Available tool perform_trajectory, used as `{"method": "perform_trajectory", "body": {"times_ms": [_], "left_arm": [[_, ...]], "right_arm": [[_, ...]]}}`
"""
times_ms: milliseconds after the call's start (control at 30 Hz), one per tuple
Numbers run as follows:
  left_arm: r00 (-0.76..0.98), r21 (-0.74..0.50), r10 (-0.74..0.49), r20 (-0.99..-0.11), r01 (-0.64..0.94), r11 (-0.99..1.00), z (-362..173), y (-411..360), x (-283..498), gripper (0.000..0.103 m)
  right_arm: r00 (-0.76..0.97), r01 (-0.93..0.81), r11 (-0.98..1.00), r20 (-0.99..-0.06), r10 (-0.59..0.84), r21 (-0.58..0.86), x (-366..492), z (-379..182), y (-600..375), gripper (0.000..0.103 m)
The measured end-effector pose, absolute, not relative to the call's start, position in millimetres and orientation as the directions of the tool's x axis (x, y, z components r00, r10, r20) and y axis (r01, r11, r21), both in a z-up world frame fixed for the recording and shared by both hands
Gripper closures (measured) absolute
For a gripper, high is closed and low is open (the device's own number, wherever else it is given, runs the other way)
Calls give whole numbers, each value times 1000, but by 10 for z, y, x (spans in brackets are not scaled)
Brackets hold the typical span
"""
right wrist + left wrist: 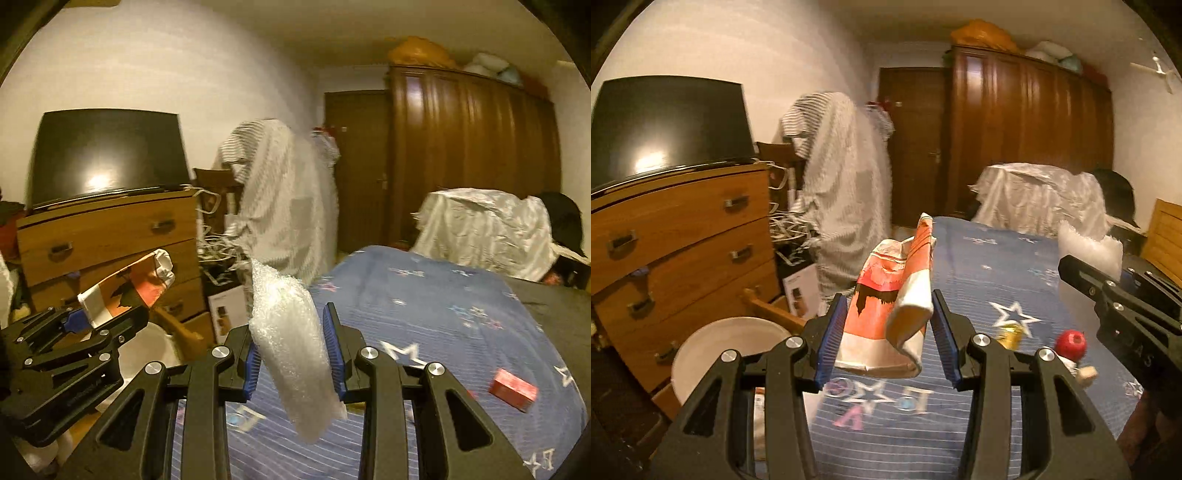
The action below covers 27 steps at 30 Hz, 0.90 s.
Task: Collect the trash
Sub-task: 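Lift the paper and bubble wrap with both tools and carry them over the bucket, then open the left tool dropping the paper while the right tool releases the bubble wrap into the bucket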
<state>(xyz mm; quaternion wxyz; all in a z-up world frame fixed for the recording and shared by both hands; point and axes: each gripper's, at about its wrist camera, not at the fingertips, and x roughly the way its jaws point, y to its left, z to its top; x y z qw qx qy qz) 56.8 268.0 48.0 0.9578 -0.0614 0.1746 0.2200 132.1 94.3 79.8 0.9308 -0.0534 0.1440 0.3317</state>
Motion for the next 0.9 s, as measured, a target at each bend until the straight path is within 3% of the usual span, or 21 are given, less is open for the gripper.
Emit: {"method": "perform_trajectory", "body": {"times_ms": [367, 700, 900], "left_arm": [[757, -50, 514, -402, -579, 814, 544, 3646, 188, 59], [673, -59, 511, -534, -633, 772, 266, 4461, 134, 58], [626, -103, 425, -653, -630, 770, -82, 4929, 214, 58]], "right_arm": [[572, -793, 608, -372, 731, -24, 1099, 1100, 2643, 71], [352, -888, 457, -569, 743, 48, 1290, 841, 4116, 71], [230, -905, 416, -715, 660, 93, 1541, 350, 4746, 71]]}}
